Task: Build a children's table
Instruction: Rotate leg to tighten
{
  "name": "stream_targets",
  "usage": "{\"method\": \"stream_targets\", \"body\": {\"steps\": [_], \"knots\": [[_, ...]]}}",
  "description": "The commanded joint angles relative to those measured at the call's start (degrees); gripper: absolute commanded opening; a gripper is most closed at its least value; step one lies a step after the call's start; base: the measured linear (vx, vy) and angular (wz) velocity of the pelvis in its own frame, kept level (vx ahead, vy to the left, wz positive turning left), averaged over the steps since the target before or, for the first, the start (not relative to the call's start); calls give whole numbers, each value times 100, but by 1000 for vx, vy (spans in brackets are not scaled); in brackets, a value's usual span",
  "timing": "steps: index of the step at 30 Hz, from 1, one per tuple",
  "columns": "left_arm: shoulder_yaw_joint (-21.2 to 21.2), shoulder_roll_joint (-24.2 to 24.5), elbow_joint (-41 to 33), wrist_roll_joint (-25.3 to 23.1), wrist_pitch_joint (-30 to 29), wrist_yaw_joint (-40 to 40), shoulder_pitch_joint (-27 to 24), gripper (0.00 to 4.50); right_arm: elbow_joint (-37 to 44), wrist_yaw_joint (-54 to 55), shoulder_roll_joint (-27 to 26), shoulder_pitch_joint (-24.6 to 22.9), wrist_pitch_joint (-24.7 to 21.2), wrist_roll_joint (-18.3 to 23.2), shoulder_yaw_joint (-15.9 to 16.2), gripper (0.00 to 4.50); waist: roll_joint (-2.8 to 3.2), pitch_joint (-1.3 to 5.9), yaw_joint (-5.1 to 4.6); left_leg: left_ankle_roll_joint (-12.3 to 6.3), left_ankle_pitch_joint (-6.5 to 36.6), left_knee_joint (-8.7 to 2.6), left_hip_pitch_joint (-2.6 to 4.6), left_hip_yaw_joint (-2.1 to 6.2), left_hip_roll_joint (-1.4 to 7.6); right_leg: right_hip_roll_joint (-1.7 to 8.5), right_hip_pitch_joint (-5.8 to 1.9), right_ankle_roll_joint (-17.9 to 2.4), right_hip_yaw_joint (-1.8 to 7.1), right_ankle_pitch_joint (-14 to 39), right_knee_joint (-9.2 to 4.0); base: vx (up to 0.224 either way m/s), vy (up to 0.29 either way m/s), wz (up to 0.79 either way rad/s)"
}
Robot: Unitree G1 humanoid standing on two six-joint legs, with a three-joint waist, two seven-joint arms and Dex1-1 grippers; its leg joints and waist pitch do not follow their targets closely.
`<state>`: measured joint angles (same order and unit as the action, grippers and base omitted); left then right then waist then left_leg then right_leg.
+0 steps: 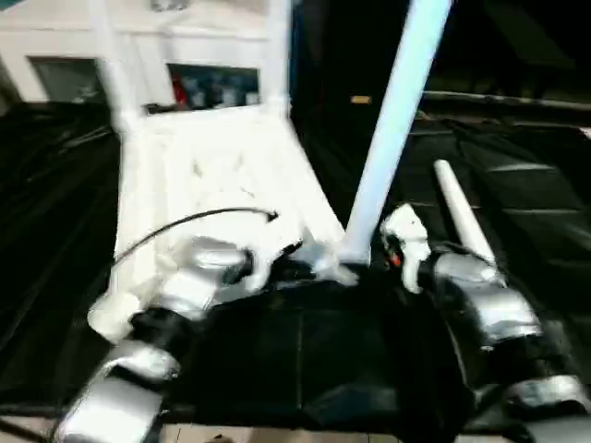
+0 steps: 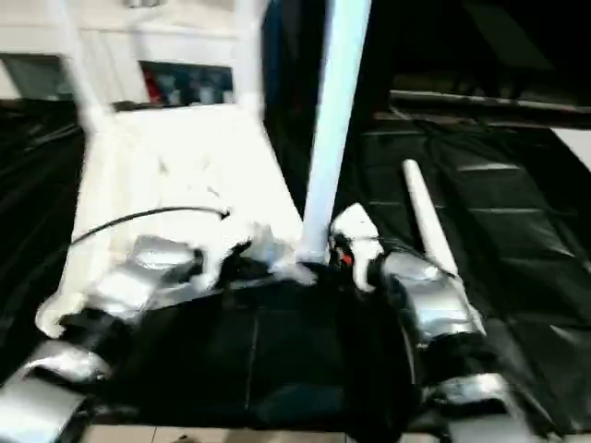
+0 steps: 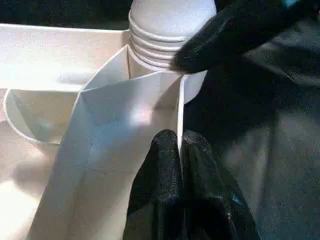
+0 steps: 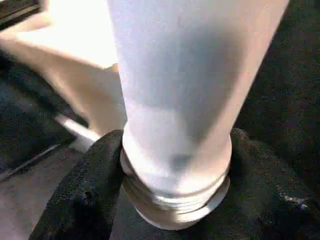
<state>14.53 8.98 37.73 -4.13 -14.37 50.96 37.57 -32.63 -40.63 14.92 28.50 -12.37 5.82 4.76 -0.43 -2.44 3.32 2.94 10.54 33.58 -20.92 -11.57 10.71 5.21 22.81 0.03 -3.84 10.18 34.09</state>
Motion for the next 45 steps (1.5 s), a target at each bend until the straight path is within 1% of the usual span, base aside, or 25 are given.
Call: {"method": "stream_targets", "body": {"steps": [1,2,3,5,6,7,10,11,13,15,18,19,21,22,24,25,29,30,31,33,34,35,42,43,45], "knots": [[-265,-607,457,147,-86,-1094,217,0,-617,1451,-641,84,-196,-55,-233,272,-41,271,-54,48,1809,-432,103,161,240,351,-150,-1005,238,2495,-540,0,0,0],[-291,-698,547,133,-108,-1273,267,0,-705,1768,-777,132,-184,-44,-332,272,-51,280,-76,75,1816,-433,99,168,231,354,-153,-962,235,2584,-553,0,0,0],[-283,-749,590,115,-132,-1348,296,0,-752,1946,-858,165,-180,-41,-379,272,-57,291,-84,85,1773,-443,80,186,226,363,-175,-895,222,2631,-561,0,0,0],[-244,-878,671,39,-179,-1567,360,0,-876,2270,-1048,263,-129,-57,-435,272,-33,286,-94,16,1804,-436,91,171,235,354,-148,-894,235,2512,-576,0,0,0],[-171,-928,687,-45,-181,-1646,378,0,-929,2362,-1118,314,-40,-137,-377,272,-52,291,-107,-29,1771,-438,62,175,229,352,-169,-901,232,2424,-564,0,0,0],[-121,-954,692,-100,-175,-1691,386,0,-959,2401,-1154,344,25,-197,-328,272,-49,295,-110,-64,1738,-440,50,171,225,347,-173,-889,229,2387,-566,0,0,0],[-16,-1004,727,-229,-85,-1654,365,0,-973,2200,-1187,373,201,-348,-155,272,-52,295,-116,-118,1737,-440,45,167,230,346,-175,-915,231,2272,-559,0,0,0],[-21,-1008,740,-225,-65,-1638,364,0,-966,2161,-1187,372,236,-343,-159,307,-49,294,-117,-119,1741,-443,43,169,232,345,-178,-923,229,2258,-555,0,0,0],[17,-953,759,-224,69,-1530,357,0,-889,1938,-1177,363,291,-224,-255,342,-60,291,-115,-156,1763,-444,45,166,233,348,-176,-938,233,2250,-558,0,0,0],[76,-844,712,-221,176,-1381,326,0,-796,1620,-1066,355,385,-152,-220,348,-66,293,-104,-198,1734,-443,31,169,236,355,-188,-943,236,2228,-553,0,0,0],[134,-543,468,-150,294,-824,170,0,-534,1034,-679,328,419,-65,-196,390,-80,294,-79,-280,1629,-433,27,158,248,369,-202,-1008,241,2097,-536,0,0,0],[137,-421,373,-125,300,-626,110,0,-371,641,-486,288,375,-13,-143,390,-84,296,-74,-322,1559,-430,13,150,250,358,-210,-1026,243,1980,-523,0,0,0],[141,-291,292,-104,338,-447,64,0,-173,163,-259,217,304,36,-43,393,-89,306,-66,-360,1480,-421,12,146,251,355,-224,-1065,241,1846,-506,0,0,0],[152,-186,208,-54,424,-225,16,0,-19,-193,-66,148,274,38,61,393,-85,307,-44,-412,1356,-417,16,142,258,355,-229,-1116,240,1706,-488,0,0,0],[187,-17,66,26,589,165,-65,0,181,-671,213,47,271,2,200,393,-90,303,-36,-440,1310,-411,11,133,262,359,-226,-1143,246,1662,-482,0,0,0],[237,149,-77,95,728,514,-140,0,333,-1014,434,-28,305,-23,291,393,-89,310,-16,-443,1296,-410,18,134,270,362,-228,-1158,244,1677,-472,0,0,0],[337,427,-456,326,724,1213,-305,0,547,-1450,658,-92,227,59,397,393,-81,307,9,-426,1280,-421,32,132,297,358,-212,-1266,254,1522,-433,0,0,0],[347,474,-557,367,654,1323,-341,0,565,-1531,688,-92,222,61,432,393,-58,310,30,-396,1277,-419,66,116,303,346,-184,-1305,257,1481,-433,0,0,0],[344,505,-624,388,605,1396,-368,0,594,-1592,711,-97,203,63,458,393,-70,308,45,-367,1274,-421,77,110,312,341,-181,-1353,261,1378,-416,0,0,0],[333,533,-676,399,559,1451,-392,0,606,-1648,724,-99,243,25,519,393,-62,308,57,-355,1238,-426,67,113,318,347,-194,-1379,265,1298,-399,0,0,0],[323,543,-675,390,573,1475,-400,0,617,-1700,718,-100,244,25,546,393,-84,311,65,-342,1186,-420,50,109,306,343,-208,-1387,265,1192,-381,0,0,0],[322,544,-673,389,575,1475,-400,0,615,-1701,716,-99,246,22,548,393,-80,311,69,-334,1174,-421,44,112,303,347,-214,-1382,266,1186,-374,0,0,0],[314,563,-661,338,650,1402,-433,0,600,-1755,669,-86,370,-95,666,393,-101,308,79,-309,1181,-410,45,112,291,367,-218,-1278,270,1414,-399,0,0,0],[291,536,-609,254,751,1205,-415,0,631,-1675,686,-108,445,-118,648,393,-139,309,74,-315,1167,-409,42,111,293,363,-216,-1268,268,1402,-399,0,0,0],[268,506,-552,189,833,1035,-393,0,668,-1635,711,-136,470,-119,624,393,-121,307,79,-309,1176,-408,48,114,294,366,-211,-1255,269,1426,-398,0,0,0]]}}
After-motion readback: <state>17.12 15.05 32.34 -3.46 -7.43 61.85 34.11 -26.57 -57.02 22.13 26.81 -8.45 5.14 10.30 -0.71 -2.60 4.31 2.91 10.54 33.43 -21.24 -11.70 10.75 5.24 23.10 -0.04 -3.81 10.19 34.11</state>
